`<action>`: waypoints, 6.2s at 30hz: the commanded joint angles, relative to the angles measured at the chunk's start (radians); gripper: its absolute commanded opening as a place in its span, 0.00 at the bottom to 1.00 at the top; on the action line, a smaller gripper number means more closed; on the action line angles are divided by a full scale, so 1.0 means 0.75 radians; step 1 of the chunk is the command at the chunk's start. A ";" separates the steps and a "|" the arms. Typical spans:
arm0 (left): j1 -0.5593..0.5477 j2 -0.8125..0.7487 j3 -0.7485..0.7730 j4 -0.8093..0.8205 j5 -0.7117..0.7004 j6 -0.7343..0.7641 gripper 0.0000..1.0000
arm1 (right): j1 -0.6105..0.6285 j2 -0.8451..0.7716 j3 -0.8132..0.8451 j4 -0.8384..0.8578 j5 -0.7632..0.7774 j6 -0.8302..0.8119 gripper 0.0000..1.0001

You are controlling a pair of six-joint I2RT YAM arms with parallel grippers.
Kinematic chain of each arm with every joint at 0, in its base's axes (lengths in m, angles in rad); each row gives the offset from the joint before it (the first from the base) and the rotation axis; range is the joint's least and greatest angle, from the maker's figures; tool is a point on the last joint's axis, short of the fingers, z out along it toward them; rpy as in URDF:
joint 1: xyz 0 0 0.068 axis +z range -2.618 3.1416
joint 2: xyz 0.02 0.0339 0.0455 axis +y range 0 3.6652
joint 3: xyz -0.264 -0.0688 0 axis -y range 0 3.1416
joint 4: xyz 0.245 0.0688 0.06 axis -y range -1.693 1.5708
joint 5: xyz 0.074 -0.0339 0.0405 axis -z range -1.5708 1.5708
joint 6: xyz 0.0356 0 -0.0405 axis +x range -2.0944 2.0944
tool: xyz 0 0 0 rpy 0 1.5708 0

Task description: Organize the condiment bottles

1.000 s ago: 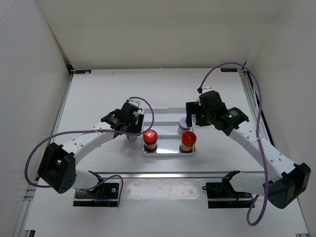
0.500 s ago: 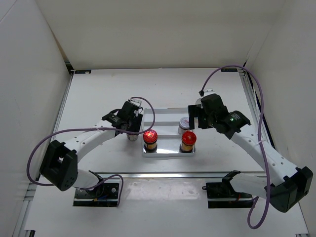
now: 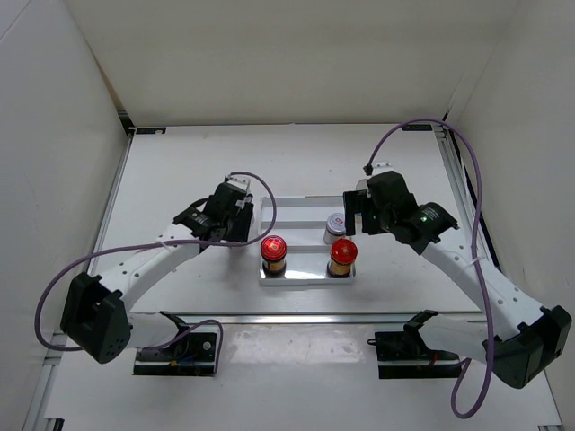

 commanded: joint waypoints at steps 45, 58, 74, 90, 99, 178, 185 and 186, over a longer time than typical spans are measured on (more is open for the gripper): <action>-0.244 0.348 0.278 0.236 -0.004 -0.173 0.11 | -0.007 -0.100 -0.022 -0.106 0.089 0.006 0.99; -0.285 0.219 0.280 0.187 -0.018 -0.144 0.11 | -0.007 -0.087 -0.034 -0.118 0.101 0.018 0.99; -0.297 0.391 0.402 0.115 -0.145 -0.087 0.88 | -0.044 0.041 0.084 -0.131 0.121 0.055 0.99; -0.216 0.174 0.581 0.066 -0.518 0.322 0.99 | -0.357 0.595 0.573 -0.104 -0.058 -0.043 0.99; -0.228 -0.267 -0.018 0.515 -0.676 0.430 0.99 | -0.406 0.878 0.657 -0.104 -0.167 -0.043 0.79; 0.157 0.331 0.315 0.295 -0.042 0.011 0.95 | -0.122 -0.235 0.168 -0.221 0.105 -0.094 1.00; 0.136 0.262 0.345 0.295 -0.085 -0.003 0.42 | -0.122 -0.235 0.168 -0.221 0.066 -0.094 1.00; 0.120 0.240 0.368 0.295 -0.116 -0.003 0.29 | -0.122 -0.235 0.168 -0.221 0.066 -0.094 1.00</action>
